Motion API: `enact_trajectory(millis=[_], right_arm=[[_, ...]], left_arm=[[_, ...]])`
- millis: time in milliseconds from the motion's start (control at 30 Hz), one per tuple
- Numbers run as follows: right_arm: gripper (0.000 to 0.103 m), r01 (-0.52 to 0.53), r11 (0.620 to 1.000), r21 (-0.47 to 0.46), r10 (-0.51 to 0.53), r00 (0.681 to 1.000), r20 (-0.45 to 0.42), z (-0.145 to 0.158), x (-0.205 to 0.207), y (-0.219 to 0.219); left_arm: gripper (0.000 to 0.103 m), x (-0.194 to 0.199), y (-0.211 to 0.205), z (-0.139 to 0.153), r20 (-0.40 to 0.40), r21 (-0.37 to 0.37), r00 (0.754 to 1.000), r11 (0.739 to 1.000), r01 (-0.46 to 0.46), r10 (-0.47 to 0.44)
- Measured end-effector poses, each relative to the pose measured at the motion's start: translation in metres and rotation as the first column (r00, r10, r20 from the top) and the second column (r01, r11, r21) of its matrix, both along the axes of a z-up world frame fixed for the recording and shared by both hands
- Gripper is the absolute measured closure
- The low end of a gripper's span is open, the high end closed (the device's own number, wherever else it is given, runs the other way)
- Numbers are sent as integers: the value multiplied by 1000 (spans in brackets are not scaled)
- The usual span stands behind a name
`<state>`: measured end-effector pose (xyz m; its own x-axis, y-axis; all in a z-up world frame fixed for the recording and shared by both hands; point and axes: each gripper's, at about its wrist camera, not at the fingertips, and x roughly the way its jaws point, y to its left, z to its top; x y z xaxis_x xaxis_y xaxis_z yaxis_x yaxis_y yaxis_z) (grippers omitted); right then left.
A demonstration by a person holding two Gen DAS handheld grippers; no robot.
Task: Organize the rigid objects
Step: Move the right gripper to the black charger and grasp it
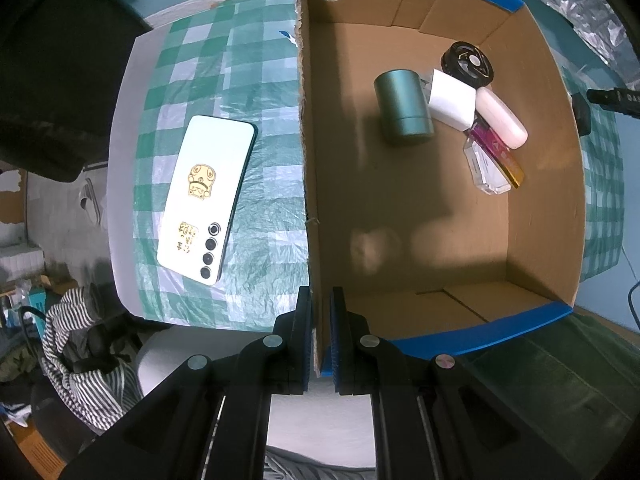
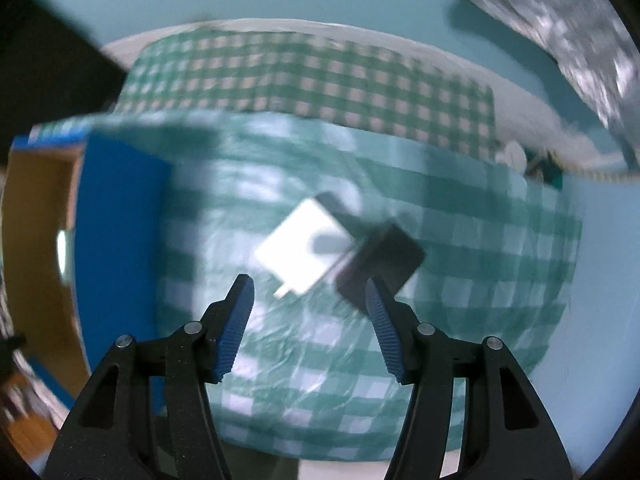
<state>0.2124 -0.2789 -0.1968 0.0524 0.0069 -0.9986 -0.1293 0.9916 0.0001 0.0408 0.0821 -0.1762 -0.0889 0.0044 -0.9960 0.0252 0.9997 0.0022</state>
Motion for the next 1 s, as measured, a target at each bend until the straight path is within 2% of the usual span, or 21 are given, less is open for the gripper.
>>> enact_trajectory(millis=[100, 267, 333, 533, 600, 633, 667, 700, 833, 1000], right_arm=[[45, 105, 994, 26, -104, 994, -20, -11, 11, -23], [45, 206, 978, 22, -205, 978, -35, -29, 18, -44], [39, 222, 975, 20, -221, 975, -37, -33, 18, -47], [39, 269, 963, -4, -269, 963, -31, -41, 15, -59], [39, 286, 958, 11, -285, 958, -36, -45, 13, -62], [42, 291, 956, 25, -291, 956, -33, -46, 13, -63], [46, 288, 957, 37, -287, 957, -32, -46, 13, -64], [57, 280, 959, 39, -279, 960, -35, -46, 13, -64], [63, 222, 975, 10, -221, 974, -56, -51, 11, -60], [66, 108, 993, -49, -111, 992, -66, -57, 6, -48]], left_arm=[[95, 0, 0, 0, -1, 1, 1000, 1000, -9, 9], [95, -2, 0, 0, -5, 3, 1000, 1000, -20, 20], [95, -3, 0, -1, -8, 3, 1000, 1000, -24, 24], [95, -5, 0, -1, -12, 4, 999, 1000, -30, 30], [95, -5, 0, -1, -13, 5, 999, 1000, -29, 29], [95, -5, 0, -2, -13, 6, 1000, 1000, -28, 29], [95, -5, 0, -2, -14, 6, 1000, 1000, -28, 28], [95, -5, 0, -2, -15, 6, 1000, 1000, -27, 27], [95, -4, 0, -2, -16, 7, 1000, 1000, -24, 24], [95, -4, 0, -2, -16, 5, 1000, 1000, -24, 24]])
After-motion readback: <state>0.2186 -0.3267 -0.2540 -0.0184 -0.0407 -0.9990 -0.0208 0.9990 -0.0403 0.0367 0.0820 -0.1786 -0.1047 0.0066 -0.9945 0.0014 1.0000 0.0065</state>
